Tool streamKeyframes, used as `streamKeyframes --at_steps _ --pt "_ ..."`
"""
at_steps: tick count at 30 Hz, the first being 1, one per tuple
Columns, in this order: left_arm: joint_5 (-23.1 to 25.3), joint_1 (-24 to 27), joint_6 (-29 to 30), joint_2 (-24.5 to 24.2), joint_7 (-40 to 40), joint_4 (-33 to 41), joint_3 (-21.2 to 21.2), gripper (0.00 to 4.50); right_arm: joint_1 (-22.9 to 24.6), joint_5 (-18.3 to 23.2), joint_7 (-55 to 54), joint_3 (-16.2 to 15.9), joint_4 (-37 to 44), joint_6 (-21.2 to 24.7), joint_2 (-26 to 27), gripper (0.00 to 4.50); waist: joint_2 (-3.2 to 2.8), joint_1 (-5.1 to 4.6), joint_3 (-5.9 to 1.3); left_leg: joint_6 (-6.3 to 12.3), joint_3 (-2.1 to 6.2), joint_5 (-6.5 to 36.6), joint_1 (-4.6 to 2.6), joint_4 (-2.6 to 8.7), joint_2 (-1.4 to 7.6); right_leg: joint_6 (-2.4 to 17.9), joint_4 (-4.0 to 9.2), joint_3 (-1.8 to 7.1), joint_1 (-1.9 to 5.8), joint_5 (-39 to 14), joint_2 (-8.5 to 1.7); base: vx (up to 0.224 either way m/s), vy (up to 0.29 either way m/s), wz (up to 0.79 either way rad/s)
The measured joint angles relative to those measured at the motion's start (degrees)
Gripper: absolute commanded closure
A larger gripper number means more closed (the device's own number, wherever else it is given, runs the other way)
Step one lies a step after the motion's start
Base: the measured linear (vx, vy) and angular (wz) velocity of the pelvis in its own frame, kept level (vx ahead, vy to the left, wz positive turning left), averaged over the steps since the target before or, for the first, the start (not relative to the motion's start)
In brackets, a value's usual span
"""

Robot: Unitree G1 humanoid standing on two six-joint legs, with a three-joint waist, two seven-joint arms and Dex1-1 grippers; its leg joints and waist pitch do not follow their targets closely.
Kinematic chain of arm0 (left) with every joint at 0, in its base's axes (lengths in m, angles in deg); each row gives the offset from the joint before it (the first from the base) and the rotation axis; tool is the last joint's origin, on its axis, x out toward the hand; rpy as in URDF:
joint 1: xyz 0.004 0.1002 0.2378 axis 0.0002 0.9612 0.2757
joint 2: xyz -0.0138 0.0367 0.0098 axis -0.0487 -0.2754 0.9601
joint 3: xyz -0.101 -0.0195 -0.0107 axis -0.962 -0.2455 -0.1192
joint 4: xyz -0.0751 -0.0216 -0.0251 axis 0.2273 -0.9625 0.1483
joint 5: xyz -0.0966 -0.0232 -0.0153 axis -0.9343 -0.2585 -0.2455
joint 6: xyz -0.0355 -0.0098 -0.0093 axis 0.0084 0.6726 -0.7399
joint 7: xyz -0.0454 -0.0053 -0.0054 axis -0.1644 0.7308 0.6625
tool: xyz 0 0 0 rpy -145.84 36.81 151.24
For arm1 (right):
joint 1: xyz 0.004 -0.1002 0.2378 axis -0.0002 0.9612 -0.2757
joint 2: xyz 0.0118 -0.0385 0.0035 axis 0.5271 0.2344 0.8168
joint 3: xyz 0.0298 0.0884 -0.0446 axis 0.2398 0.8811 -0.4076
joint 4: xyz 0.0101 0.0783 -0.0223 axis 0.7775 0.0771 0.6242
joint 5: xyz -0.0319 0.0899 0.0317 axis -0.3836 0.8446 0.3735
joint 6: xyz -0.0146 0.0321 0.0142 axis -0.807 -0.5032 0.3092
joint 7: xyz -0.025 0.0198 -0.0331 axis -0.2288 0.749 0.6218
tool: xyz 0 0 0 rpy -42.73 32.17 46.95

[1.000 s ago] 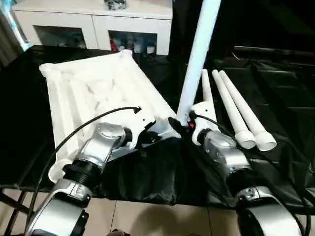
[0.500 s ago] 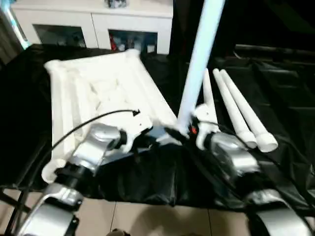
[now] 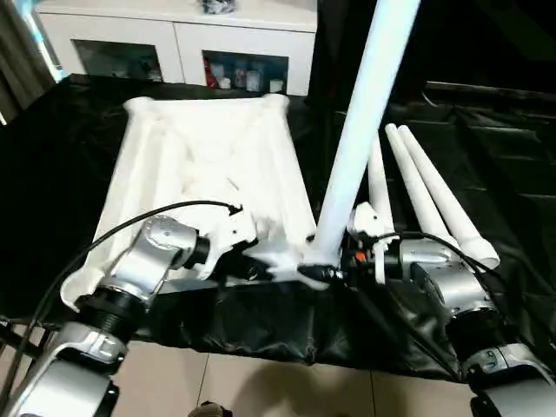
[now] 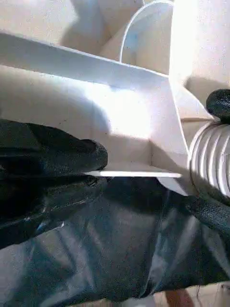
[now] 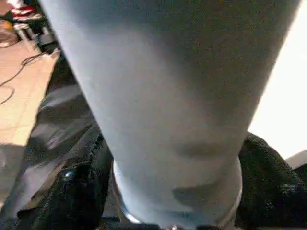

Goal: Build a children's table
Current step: Rotate leg to tighten

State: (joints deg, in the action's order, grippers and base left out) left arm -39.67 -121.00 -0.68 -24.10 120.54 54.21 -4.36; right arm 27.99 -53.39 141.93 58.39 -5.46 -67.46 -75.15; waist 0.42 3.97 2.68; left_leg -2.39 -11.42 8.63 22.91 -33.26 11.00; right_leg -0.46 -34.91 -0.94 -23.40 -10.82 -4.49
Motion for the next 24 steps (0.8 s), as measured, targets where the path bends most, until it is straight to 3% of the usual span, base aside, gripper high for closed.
streamKeyframes --at_steps 9,16,20,24 --pt "0.05 -0.05 0.6 0.65 -2.26 -1.13 -0.97 4.5 -0.01 -0.81 -3.49 0.81 0.11 1.06 1.26 1.69 0.02 -0.2 -0.01 -0.01 0.0 -0.01 -0.09 -0.09 0.02 0.04 -0.11 0.01 0.03 0.03 0.0 0.0 0.0 0.0" --pt "1.77 -2.15 7.56 8.57 -18.94 -4.64 -4.84 4.5 -4.6 -4.26 -30.14 6.46 -8.9 -0.72 8.68 1.71 0.06 -2.23 -0.01 -0.01 0.01 -0.01 -0.4 -0.28 -0.02 -0.05 -0.08 0.12 0.19 -0.03 -0.01 0.0 0.0 0.0" --pt "2.56 -2.45 10.47 11.3 -25.05 -3.94 -5.71 4.5 -6.92 -4.37 -41.89 8.94 -12.53 -0.64 12.67 1.71 0.04 -2.32 -0.01 -0.01 0.02 0.0 -0.45 -0.21 -0.02 -0.06 -0.08 0.09 0.16 -0.02 -0.01 0.0 0.0 0.0" --pt "3.03 -2.44 10.8 12.1 -27.23 -3.25 -5.66 4.5 -7.81 -4.3 -46.06 10.88 -14.0 -1.55 14.6 1.71 0.05 -2.18 -0.01 -0.01 0.01 0.0 -0.42 0.0 -0.05 0.13 -0.02 0.08 0.14 0.09 -0.01 0.0 0.0 0.0"
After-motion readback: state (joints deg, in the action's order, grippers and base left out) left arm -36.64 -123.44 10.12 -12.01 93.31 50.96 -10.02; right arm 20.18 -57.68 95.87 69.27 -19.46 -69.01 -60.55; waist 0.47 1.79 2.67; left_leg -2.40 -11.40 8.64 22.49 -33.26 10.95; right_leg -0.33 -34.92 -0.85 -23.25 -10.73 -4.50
